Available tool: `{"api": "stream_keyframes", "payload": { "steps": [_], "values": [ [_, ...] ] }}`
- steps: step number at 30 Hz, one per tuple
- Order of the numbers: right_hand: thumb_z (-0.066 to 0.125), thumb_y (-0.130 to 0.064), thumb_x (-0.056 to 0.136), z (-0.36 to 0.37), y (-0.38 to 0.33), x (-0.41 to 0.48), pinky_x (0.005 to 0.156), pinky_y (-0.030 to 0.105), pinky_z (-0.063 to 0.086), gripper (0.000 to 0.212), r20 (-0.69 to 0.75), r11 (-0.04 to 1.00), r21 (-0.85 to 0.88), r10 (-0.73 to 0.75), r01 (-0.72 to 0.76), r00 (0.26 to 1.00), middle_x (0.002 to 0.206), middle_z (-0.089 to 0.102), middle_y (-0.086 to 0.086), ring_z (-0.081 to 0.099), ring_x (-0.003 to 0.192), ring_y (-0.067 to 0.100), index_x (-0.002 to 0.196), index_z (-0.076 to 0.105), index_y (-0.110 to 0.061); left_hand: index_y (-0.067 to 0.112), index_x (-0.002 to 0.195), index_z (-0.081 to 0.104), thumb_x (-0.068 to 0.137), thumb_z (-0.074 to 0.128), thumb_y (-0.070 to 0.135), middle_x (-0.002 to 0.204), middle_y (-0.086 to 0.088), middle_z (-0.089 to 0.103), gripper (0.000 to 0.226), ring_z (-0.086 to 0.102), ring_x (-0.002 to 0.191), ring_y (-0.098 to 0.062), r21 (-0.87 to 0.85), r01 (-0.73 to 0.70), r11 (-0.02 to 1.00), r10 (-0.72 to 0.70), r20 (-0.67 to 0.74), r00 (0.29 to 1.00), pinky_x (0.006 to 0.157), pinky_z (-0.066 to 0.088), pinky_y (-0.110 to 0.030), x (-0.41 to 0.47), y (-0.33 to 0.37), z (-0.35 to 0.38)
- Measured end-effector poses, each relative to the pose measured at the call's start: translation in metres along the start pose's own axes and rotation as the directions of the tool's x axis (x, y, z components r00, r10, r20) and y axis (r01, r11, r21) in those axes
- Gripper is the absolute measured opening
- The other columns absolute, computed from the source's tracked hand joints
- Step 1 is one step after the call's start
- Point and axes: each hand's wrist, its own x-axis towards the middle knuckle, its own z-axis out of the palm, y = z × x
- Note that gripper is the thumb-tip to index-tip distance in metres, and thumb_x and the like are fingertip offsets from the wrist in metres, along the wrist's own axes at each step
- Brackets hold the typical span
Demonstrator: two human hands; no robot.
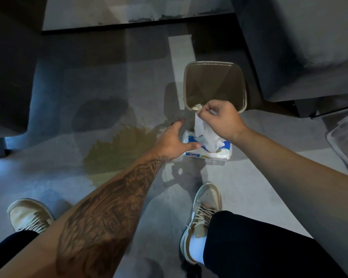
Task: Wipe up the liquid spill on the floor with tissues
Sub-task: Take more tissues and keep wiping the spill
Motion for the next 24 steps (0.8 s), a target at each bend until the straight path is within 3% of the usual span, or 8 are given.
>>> {"api": "stream_keyframes", "payload": {
  "steps": [3, 6, 10, 13, 16, 18, 20, 24],
  "values": [
    [0.067, -0.023, 0.091, 0.005, -0.021, 0.0, 0.071, 0.029, 0.048, 0.022, 0.074, 0.989, 0.142, 0.025, -0.036, 0.997, 0.084, 0.069, 0.017, 0.058, 0.073, 0.014, 0.084, 0.074, -0.004, 0.034, 0.145, 0.043, 0.065, 0.087, 0.056, 0.14, 0.01, 0.056, 0.094, 0.056, 0.123, -0.013, -0.14, -0.035, 0.989, 0.037, 0.009, 0.999, 0.104, 0.049, -0.039, -0.004, 0.005, -0.002],
    [0.067, -0.02, 0.09, 0.01, -0.03, -0.001, 0.077, 0.031, 0.053, 0.019, 0.13, 0.964, 0.243, 0.078, -0.108, 0.988, 0.093, 0.073, 0.014, 0.064, 0.08, 0.017, 0.091, 0.076, -0.004, 0.028, 0.134, 0.055, 0.078, 0.082, 0.045, 0.122, 0.012, 0.066, 0.064, 0.063, 0.107, -0.011, -0.229, -0.048, 0.972, 0.041, -0.036, 0.999, 0.091, 0.052, -0.031, -0.007, 0.004, -0.003],
    [0.066, -0.004, 0.087, 0.015, -0.031, 0.004, 0.085, 0.034, 0.056, 0.011, 0.136, 0.935, 0.333, 0.083, -0.124, 0.987, 0.097, 0.073, 0.011, 0.068, 0.086, 0.018, 0.095, 0.074, -0.005, 0.017, 0.108, 0.068, 0.094, 0.068, 0.029, 0.104, 0.001, 0.073, 0.017, 0.07, 0.092, -0.018, -0.206, -0.059, 0.977, 0.013, -0.218, 0.976, 0.075, 0.055, -0.029, -0.001, -0.006, -0.012],
    [0.065, 0.0, 0.088, 0.015, -0.026, 0.005, 0.07, 0.028, 0.061, 0.019, 0.166, 0.978, 0.18, 0.078, -0.108, 0.983, 0.102, 0.069, 0.002, 0.069, 0.087, 0.019, 0.093, 0.071, -0.017, 0.017, 0.112, 0.067, 0.093, 0.069, 0.032, 0.1, 0.006, 0.07, 0.025, 0.067, 0.086, -0.009, -0.248, -0.006, 0.969, -0.047, -0.208, 0.977, 0.065, 0.049, -0.017, -0.002, -0.017, -0.023],
    [0.063, 0.003, 0.089, 0.021, -0.019, 0.002, 0.056, 0.014, 0.049, 0.027, 0.223, 0.998, 0.063, 0.009, -0.024, 0.975, 0.095, 0.062, -0.001, 0.062, 0.082, 0.018, 0.087, 0.067, -0.023, 0.023, 0.116, 0.062, 0.086, 0.075, 0.044, 0.103, 0.011, 0.068, 0.04, 0.066, 0.089, -0.006, -0.216, 0.026, 0.976, -0.054, -0.125, 0.991, 0.072, 0.052, -0.02, -0.007, -0.028, -0.034],
    [0.063, 0.003, 0.089, 0.028, -0.014, 0.003, 0.063, 0.019, 0.051, 0.032, 0.252, 0.999, 0.031, -0.035, 0.028, 0.967, 0.096, 0.063, -0.002, 0.063, 0.089, 0.022, 0.084, 0.064, -0.028, 0.028, 0.117, 0.062, 0.082, 0.077, 0.051, 0.108, 0.009, 0.071, 0.044, 0.07, 0.09, -0.012, -0.286, 0.086, 0.954, -0.1, -0.034, 0.994, 0.077, 0.057, -0.028, -0.014, -0.032, -0.038],
    [0.063, 0.001, 0.089, 0.033, -0.012, 0.004, 0.073, 0.029, 0.058, 0.033, 0.27, 0.998, 0.046, -0.059, 0.048, 0.961, 0.101, 0.066, -0.002, 0.065, 0.096, 0.023, 0.09, 0.062, -0.032, 0.022, 0.115, 0.067, 0.081, 0.078, 0.051, 0.106, 0.003, 0.075, 0.046, 0.074, 0.088, -0.017, -0.445, 0.176, 0.878, -0.179, 0.037, 0.983, 0.076, 0.06, -0.032, -0.023, -0.035, -0.043],
    [0.066, -0.027, 0.095, 0.038, -0.003, 0.0, 0.092, 0.032, 0.056, 0.036, 0.269, 0.995, 0.076, 0.042, -0.065, 0.962, 0.124, 0.065, -0.004, 0.063, 0.112, 0.016, 0.13, 0.057, -0.027, 0.014, 0.114, 0.07, 0.084, 0.072, 0.057, 0.106, -0.007, 0.077, 0.052, 0.075, 0.095, -0.03, -0.567, 0.236, 0.789, -0.262, 0.036, 0.964, 0.087, 0.06, -0.048, -0.033, -0.061, -0.054]
  ]
}}
